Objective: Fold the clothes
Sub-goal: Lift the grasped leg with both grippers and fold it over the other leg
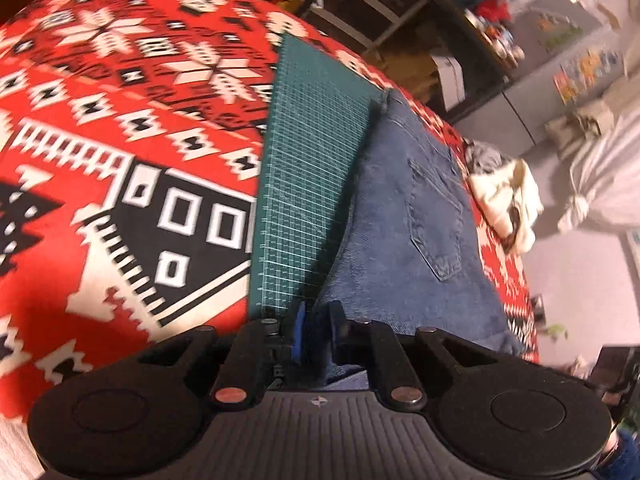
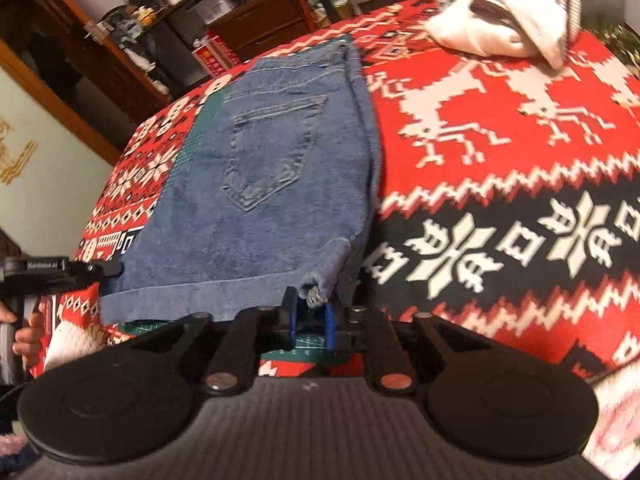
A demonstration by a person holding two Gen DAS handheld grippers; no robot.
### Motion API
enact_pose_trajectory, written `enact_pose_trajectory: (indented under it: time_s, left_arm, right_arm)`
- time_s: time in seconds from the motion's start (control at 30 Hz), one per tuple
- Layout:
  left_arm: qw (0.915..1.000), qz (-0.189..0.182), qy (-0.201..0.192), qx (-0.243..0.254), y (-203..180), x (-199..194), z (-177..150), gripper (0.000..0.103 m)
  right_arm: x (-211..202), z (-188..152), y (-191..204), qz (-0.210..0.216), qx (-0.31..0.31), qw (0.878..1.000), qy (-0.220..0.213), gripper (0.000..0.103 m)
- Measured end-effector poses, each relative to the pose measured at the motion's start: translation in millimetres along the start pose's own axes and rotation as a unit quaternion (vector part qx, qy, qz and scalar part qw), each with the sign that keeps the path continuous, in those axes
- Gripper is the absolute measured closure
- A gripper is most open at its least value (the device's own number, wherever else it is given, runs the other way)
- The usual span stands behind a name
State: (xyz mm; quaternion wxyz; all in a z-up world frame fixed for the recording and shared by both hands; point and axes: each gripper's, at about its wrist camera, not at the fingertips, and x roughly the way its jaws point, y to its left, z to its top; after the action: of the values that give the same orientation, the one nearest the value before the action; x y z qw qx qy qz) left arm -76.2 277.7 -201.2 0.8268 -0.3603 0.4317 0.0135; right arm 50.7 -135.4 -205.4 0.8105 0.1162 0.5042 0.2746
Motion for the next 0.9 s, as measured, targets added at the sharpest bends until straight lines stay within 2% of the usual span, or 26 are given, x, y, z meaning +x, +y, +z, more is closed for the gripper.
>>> enact_pose_trajectory:
  time_s: [0.07,0.2,0.37,0.47,0.5,0.53,0.6,0.7,0.8,0.9]
  left_arm:
    - [0.9999,-0.006,-0.008,-0.009,3.7,-7.6,-0.3,0.087]
    - [0.9998,-0.015,-0.002,-0.011,6.6,-23.4,-5.2,0.069]
    - [0.9992,-0.026,0.030,0.002,0.4,-19.9,-17.3,0.067]
    - [0.9985,-0.024,0.048,0.013,-4.9,-8.6,-23.3,0.071]
    - [0.9982,-0.022,0.053,0.017,-7.0,-5.6,-24.1,0.088]
    - [0.9980,-0.020,0.056,0.021,-9.1,-2.9,-24.8,0.094]
    - [0.9979,-0.012,0.057,0.028,-15.3,-5.2,-23.1,0.095]
    - [0.9983,-0.035,0.043,0.020,-20.9,-19.6,-16.1,0.095]
    - [0.9968,-0.076,0.013,-0.023,-19.4,-32.5,-5.5,0.095]
    - [0.9899,-0.114,-0.024,-0.080,-11.0,-36.1,3.6,0.096]
  right_arm:
    - [-6.7,-0.5,-7.7,0.002,0.013,1.000,-0.006,0.078]
    - [-18.9,-0.6,-19.2,0.001,0.030,0.999,-0.022,0.073]
    - [-26.9,3.1,-29.0,0.007,0.045,0.998,-0.043,0.067]
    - [-23.4,6.0,-29.5,0.015,0.046,0.998,-0.041,0.068]
    - [-20.4,7.2,-28.3,0.013,0.041,0.998,-0.036,0.080]
    - [-17.4,8.3,-25.8,0.011,0.032,0.999,-0.029,0.092]
    - [-16.2,9.8,-18.7,0.006,0.015,1.000,-0.026,0.095]
    - [-23.5,16.3,-13.0,0.028,0.019,0.998,-0.043,0.095]
    - [-27.9,25.5,-13.9,0.059,0.051,0.995,-0.063,0.096]
    - [-26.9,33.1,-16.0,0.088,0.084,0.989,-0.082,0.096]
